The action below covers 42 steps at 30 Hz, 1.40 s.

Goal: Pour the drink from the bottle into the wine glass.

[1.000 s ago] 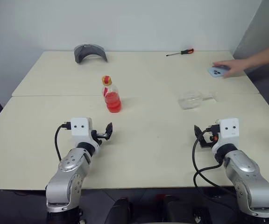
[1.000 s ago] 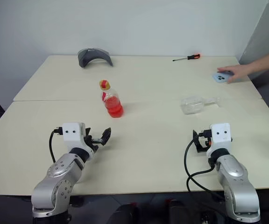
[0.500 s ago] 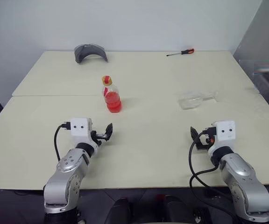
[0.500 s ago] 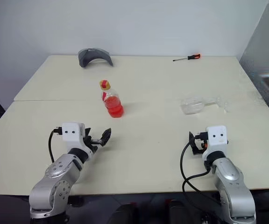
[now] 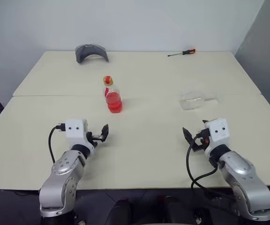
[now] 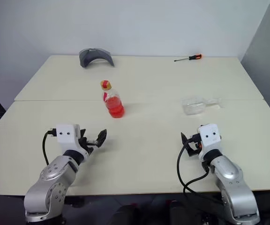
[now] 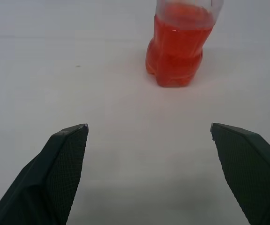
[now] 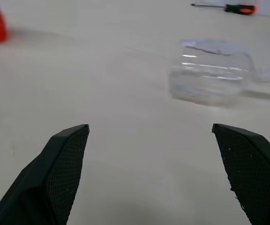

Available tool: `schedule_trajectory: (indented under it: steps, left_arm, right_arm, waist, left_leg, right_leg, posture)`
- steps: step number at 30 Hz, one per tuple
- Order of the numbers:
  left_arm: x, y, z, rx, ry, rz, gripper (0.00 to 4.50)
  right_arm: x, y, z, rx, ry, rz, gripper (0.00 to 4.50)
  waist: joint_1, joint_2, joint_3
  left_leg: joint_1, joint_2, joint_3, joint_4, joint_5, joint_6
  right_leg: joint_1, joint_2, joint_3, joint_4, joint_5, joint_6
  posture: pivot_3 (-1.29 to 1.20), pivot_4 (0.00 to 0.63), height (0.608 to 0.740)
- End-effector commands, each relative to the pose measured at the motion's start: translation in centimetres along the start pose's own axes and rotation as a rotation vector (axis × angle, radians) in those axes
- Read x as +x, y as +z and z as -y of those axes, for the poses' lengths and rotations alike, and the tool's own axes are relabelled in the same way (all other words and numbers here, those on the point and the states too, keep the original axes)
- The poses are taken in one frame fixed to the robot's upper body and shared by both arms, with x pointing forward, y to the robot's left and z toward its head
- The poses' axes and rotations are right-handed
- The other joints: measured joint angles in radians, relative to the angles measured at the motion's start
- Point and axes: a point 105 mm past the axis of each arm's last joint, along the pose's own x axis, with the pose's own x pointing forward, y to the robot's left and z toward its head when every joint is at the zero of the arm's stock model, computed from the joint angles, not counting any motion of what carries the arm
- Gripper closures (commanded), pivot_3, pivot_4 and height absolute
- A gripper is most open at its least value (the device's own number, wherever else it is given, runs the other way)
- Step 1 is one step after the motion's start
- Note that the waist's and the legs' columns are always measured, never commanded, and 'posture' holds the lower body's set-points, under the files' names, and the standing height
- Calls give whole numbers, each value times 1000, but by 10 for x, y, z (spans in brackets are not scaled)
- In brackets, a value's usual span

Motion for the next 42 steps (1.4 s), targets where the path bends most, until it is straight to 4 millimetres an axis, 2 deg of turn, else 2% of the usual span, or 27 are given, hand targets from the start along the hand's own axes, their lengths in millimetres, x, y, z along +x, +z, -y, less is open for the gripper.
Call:
schedule_trajectory:
  steps: [1,5,6,8,11,16,20,25,31,36,42]
  left_arm:
    - [12,17,14,36,-101,73,26]
    - [22,14,19,62,-169,49,26]
    - [24,13,17,66,-170,46,26]
    - [26,13,14,80,-159,50,26]
    - [27,14,11,97,-140,64,26]
    - [34,17,10,138,-123,95,26]
    - [37,17,9,147,-118,110,26]
    - [41,21,11,176,-128,139,26]
    - [51,28,17,189,-153,179,26]
    - [64,39,12,219,-106,238,26]
    - [81,44,17,204,-114,273,26]
  right_arm:
    - [-9,36,-20,-168,220,156,0]
    - [-16,39,-28,-386,354,236,0]
    - [-15,40,-27,-484,360,272,0]
    - [-13,43,-27,-557,373,333,0]
    - [-7,51,-27,-504,377,400,0]
    - [-4,61,-43,-204,508,421,0]
    - [-5,67,-47,-81,546,420,0]
    - [-6,66,-53,-55,577,388,0]
    - [1,64,-48,-54,540,370,0]
    - [5,67,-41,-66,495,374,0]
    - [4,68,-40,-67,478,370,0]
  waist:
    - [0,0,0]
    - [-2,-1,0]
    - [-3,-1,0]
    - [-3,-1,0]
    - [-4,-1,1]
    - [0,-2,1]
    - [3,-2,1]
    - [8,-2,1]
    - [12,-2,1]
    - [15,-2,1]
    - [19,-2,1]
  left_leg:
    - [0,0,0,0,0,0]
    - [0,0,0,0,0,0]
    - [1,0,0,0,0,0]
    - [1,0,0,0,0,0]
    - [1,1,0,0,0,0]
    - [1,1,0,1,2,-3]
    - [1,0,0,2,0,0]
    - [1,0,-1,2,0,0]
    - [0,0,-1,4,0,0]
    - [0,0,-1,4,0,0]
    - [0,0,-1,5,0,0]
  right_leg:
    - [0,0,0,0,0,0]
    - [1,0,0,-1,0,0]
    - [1,0,0,-1,0,0]
    - [1,0,0,0,0,0]
    - [1,0,0,0,0,0]
    - [2,0,0,0,0,0]
    - [2,-1,0,0,0,0]
    - [2,-1,-1,0,0,0]
    - [2,-1,-1,0,0,0]
    - [2,0,-1,0,0,0]
    - [2,-1,-1,0,0,0]
  posture:
    - [0,150,740]
    - [0,150,740]
    - [0,150,740]
    - [0,150,740]
    - [0,150,740]
    - [0,150,740]
    - [0,150,740]
    - [0,150,740]
    - [0,150,740]
    - [0,150,740]
    - [0,150,740]
